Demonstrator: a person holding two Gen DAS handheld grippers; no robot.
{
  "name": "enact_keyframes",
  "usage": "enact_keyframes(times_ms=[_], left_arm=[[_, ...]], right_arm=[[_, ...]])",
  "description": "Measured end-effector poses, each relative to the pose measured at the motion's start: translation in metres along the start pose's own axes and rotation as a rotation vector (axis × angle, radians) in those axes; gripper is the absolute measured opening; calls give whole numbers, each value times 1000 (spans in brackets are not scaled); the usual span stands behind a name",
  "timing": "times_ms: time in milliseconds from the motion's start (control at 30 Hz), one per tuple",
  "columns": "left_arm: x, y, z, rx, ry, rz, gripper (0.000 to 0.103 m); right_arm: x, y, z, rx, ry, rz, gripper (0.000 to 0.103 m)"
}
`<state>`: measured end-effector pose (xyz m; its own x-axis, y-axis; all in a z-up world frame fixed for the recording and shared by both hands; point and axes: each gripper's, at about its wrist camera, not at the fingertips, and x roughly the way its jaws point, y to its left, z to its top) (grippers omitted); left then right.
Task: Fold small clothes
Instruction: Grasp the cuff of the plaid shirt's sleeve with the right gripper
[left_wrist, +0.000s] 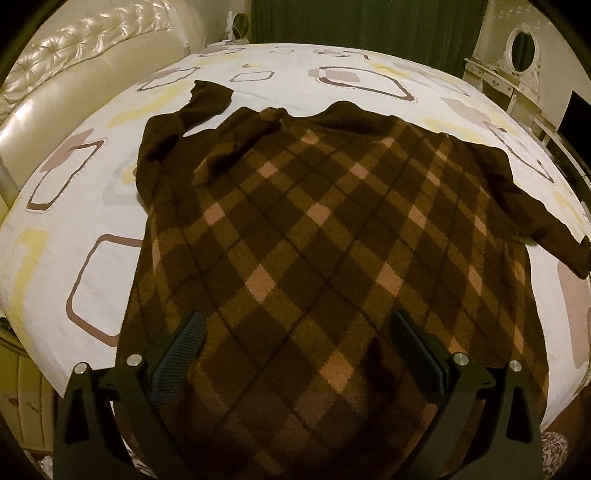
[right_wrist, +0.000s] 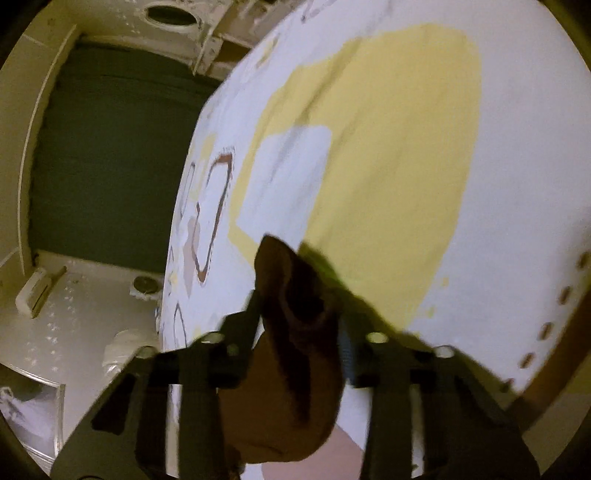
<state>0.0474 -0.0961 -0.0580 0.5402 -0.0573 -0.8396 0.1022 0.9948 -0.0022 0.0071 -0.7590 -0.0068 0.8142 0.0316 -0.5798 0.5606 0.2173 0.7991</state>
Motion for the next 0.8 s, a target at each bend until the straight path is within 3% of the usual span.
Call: enact_keyframes(times_ms=[133,267,467,800], left_arm=[[1,2,1,0,2,4,99],[2,7,2,-5,1,5,99],[-1,14,1,-21,1,-2,99],[-13,43,-1,-43,-15,-2,99]], right_arm=[[-4,-6,4,2,-16,3,9],[-22,-13,10,5,-58,-8,8],[-45,2,18,4,-98,50,8],[-62,88,-8,-107,-68,145,8]])
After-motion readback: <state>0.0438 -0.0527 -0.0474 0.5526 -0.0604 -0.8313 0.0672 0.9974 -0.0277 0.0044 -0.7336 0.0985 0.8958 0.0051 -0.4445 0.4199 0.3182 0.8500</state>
